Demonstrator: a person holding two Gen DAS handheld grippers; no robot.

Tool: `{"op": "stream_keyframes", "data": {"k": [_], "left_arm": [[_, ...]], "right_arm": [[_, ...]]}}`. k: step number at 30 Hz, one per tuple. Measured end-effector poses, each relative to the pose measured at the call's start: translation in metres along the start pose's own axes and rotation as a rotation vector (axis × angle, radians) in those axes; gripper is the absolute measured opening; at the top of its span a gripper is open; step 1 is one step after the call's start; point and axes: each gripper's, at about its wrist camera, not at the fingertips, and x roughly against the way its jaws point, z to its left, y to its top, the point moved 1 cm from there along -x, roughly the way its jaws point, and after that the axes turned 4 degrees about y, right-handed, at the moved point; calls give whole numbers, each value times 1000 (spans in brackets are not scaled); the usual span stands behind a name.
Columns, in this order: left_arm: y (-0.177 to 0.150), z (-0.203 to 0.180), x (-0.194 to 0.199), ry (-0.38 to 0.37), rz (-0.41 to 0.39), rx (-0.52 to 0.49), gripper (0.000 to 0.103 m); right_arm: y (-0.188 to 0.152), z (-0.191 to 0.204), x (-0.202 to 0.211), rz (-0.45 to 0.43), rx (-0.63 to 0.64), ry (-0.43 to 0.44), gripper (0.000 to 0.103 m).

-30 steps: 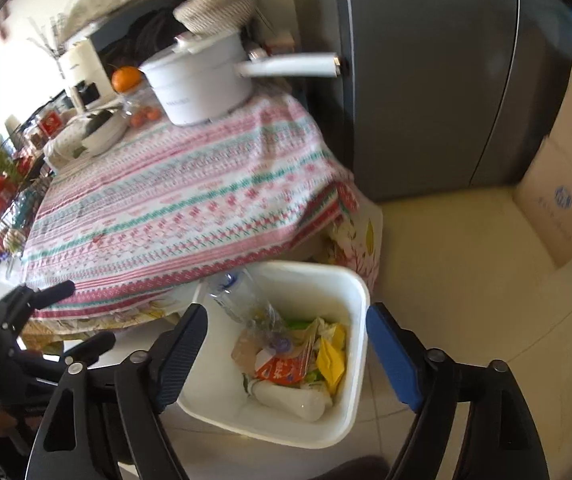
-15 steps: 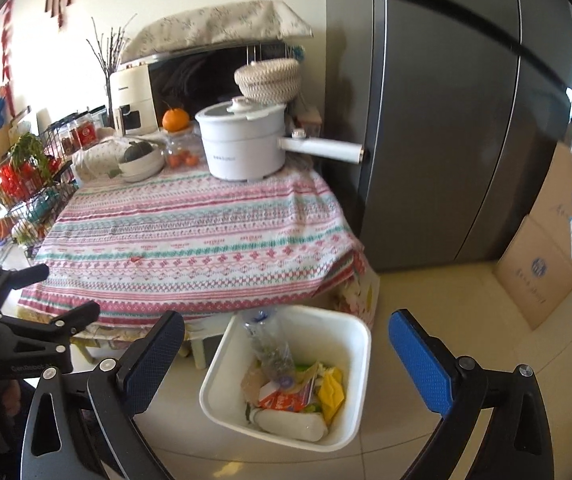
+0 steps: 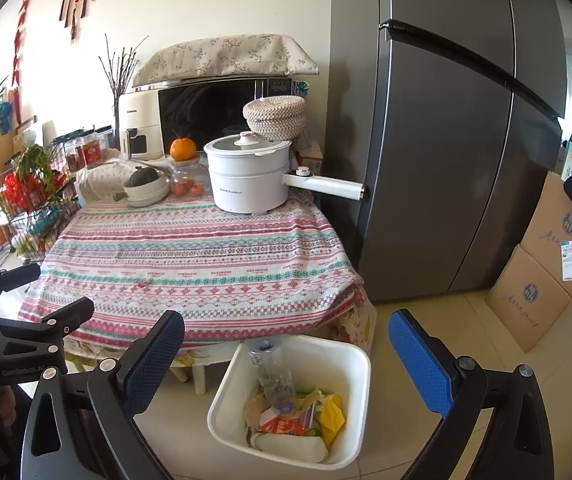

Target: Collect trash

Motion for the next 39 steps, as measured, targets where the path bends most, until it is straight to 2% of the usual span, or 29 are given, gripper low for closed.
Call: {"op": "stream_keyframes", "data": {"k": [39], "left_arm": [[0,3,0,22,-4,3,102]], "right_arm": [[-2,2,-9,24,-9,13,103]]}}
